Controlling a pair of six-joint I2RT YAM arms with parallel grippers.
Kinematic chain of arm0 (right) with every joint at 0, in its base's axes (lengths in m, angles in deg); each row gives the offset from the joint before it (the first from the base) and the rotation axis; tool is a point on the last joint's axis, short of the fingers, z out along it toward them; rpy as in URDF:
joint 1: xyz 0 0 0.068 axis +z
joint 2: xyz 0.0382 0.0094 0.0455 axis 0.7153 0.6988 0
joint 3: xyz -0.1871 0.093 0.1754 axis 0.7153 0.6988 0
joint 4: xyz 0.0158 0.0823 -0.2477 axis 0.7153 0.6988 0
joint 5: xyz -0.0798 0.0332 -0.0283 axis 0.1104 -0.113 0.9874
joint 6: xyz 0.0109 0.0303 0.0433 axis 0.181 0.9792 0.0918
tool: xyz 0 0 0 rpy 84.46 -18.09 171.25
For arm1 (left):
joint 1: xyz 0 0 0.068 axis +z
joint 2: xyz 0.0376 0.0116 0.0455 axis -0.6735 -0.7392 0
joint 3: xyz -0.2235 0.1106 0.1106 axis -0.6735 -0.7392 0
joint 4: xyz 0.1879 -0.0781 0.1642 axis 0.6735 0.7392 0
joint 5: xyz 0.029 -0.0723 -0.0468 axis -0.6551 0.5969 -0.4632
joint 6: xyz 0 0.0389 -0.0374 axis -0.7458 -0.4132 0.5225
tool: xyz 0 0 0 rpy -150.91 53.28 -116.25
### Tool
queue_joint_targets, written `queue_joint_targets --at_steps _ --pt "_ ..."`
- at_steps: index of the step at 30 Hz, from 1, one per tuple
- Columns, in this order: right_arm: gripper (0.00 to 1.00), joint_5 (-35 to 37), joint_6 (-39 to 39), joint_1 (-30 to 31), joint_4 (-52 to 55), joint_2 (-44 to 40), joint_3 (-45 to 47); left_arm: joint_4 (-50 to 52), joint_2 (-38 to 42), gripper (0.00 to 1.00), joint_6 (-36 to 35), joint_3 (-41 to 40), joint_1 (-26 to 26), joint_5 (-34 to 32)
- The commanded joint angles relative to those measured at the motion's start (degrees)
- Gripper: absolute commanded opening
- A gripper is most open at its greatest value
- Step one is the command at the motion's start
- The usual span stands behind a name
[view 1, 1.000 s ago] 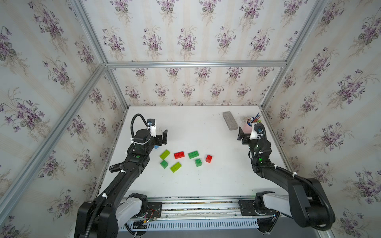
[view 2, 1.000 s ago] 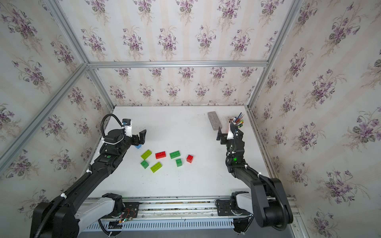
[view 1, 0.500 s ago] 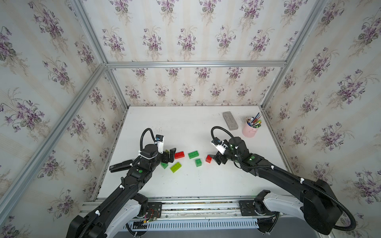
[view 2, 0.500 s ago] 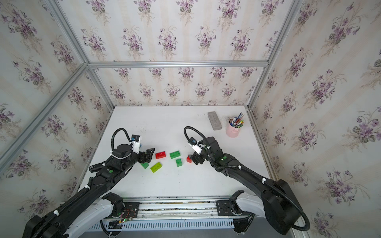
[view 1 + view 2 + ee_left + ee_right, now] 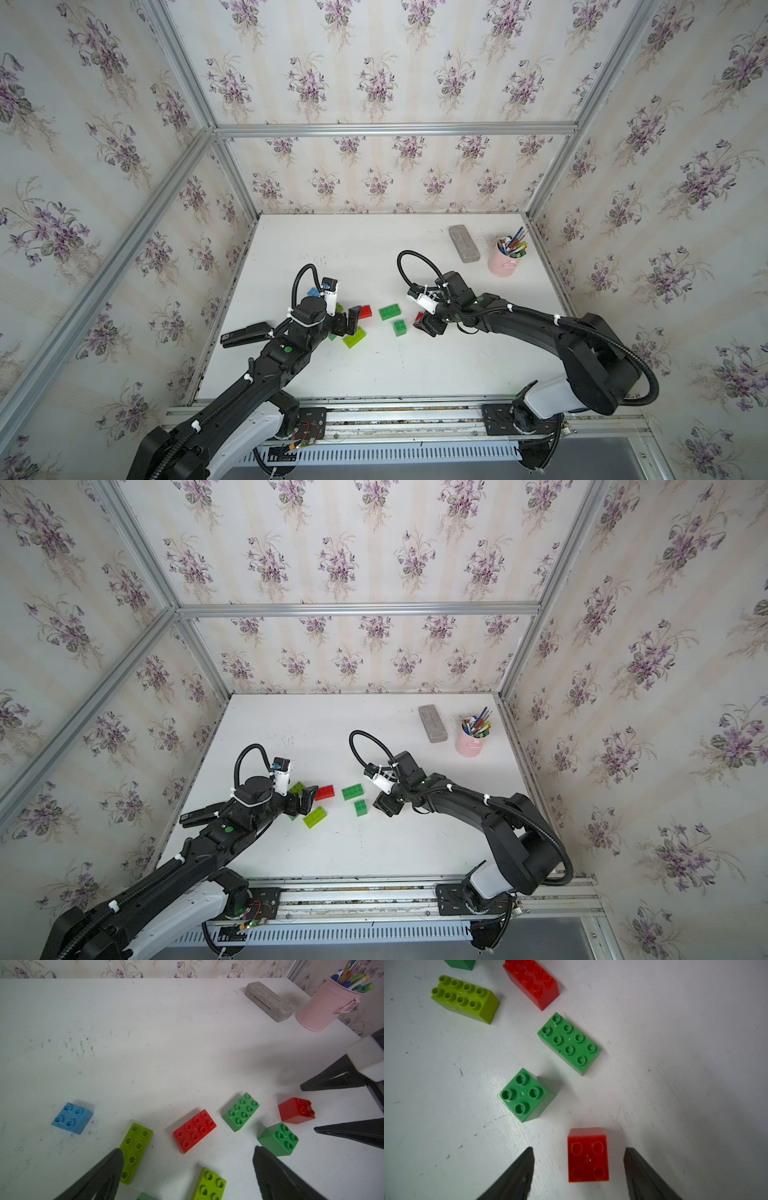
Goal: Assemble a spoon with lego
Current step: Pick up the lego brick from the center of the board, then place the lego brick at the center of the board.
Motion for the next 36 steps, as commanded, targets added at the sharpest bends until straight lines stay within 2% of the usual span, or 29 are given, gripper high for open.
queue_joint_targets --at_steps 1,8,11,15,18,21,25,30,36 --pt "0.65 -0.3 -0.8 0.1 1.7 2.1 -1.0 -1.3 0.2 1.00 1.1 -0.1 -0.2 -1.5" --pt "0.49 1.0 -2.6 0.1 3.3 3.2 -0.8 -1.2 -0.7 1.00 1.3 -0.1 -0.2 -2.1" --pt "0.39 2.2 -3.5 0.1 3.7 3.8 -1.1 -1.2 -1.3 1.00 1.5 0.0 -0.3 -2.0" --pt "0.31 2.4 -8.0 0.1 2.9 1.7 -1.1 -1.2 -0.9 1.00 1.5 0.0 -0.4 -2.2" --pt "0.29 2.2 -14.8 -0.2 2.8 -0.2 -1.9 -1.1 -0.6 1.00 1.2 0.0 -0.4 -1.7" --pt "0.28 -1.4 -21.7 -2.0 3.3 0.8 -5.7 -0.8 -0.5 1.00 0.9 0.3 -0.4 -0.7" --pt "0.27 -6.4 -28.0 -3.7 7.1 8.0 -16.3 0.2 -1.3 1.00 0.8 1.1 -0.4 0.7" --pt "0.26 -7.9 -32.6 -3.8 12.2 19.2 -29.0 1.4 -1.3 1.00 1.0 1.7 -0.5 1.4" --pt "0.26 -9.7 -35.4 -3.7 15.6 26.9 -37.1 1.7 -1.0 1.00 1.5 1.3 -0.5 1.5"
